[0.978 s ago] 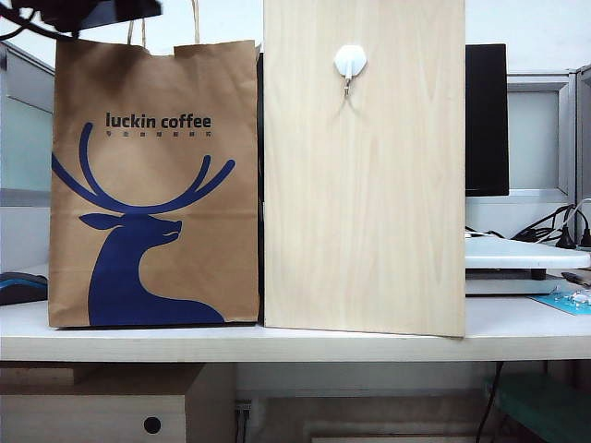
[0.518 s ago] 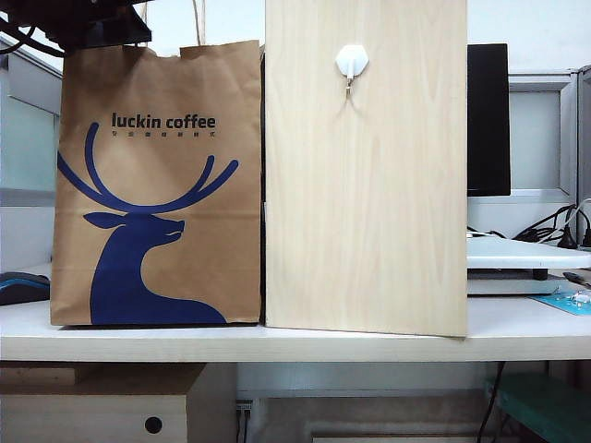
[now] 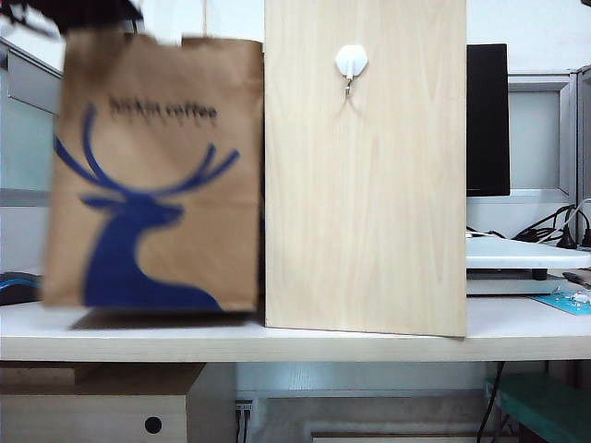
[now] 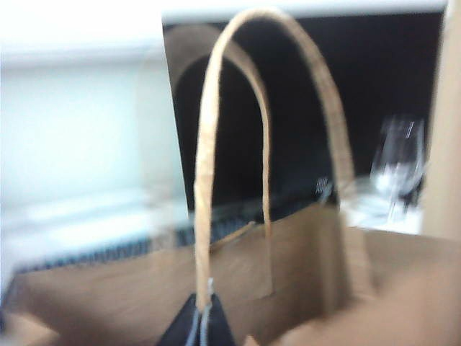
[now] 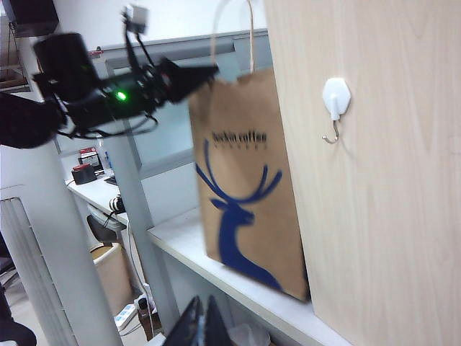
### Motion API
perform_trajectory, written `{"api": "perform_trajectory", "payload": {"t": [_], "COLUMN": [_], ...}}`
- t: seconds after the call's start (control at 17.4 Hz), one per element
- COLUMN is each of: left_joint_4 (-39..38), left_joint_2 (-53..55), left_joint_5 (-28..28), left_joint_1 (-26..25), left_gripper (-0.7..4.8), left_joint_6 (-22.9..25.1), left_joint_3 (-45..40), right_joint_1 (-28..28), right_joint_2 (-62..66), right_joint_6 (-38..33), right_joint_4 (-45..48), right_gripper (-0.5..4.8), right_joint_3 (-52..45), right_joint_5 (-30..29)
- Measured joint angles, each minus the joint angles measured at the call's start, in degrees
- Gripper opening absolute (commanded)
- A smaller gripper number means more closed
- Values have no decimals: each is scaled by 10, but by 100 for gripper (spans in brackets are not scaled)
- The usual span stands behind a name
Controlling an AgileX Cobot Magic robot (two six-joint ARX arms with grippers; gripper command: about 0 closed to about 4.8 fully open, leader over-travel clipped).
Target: Pick up the paper bag and hang it on the hook.
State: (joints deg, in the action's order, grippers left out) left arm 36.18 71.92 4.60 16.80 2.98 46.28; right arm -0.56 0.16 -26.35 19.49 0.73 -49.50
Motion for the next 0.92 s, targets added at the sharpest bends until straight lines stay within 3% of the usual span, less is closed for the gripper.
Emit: {"api": "perform_trajectory", "payload": {"t": [0.29,0.52,0.63,0.92], "left_joint_4": [-154,-257,-288,-349], "left_joint_2": [-148,-196,-194,-193], "left_joint_5": [17,135,171,178], "left_joint_1": [0,2,47,153], "left_gripper": [-6,-6,-6,-6], "left_joint_6": [-15,-93,-112,-92], "left_joint_3": [0,0,-4,-4], "right_joint_1": [0,0,0,0], "right_joint_2": [0,0,0,0], "right_joint_6": [0,0,-3,-44], "right_joint_4": [0,16,27,57], "right_gripper": [3,4,4,4], "right_joint_3": [0,0,0,2], "right_joint_5": [29,46,46,45]}}
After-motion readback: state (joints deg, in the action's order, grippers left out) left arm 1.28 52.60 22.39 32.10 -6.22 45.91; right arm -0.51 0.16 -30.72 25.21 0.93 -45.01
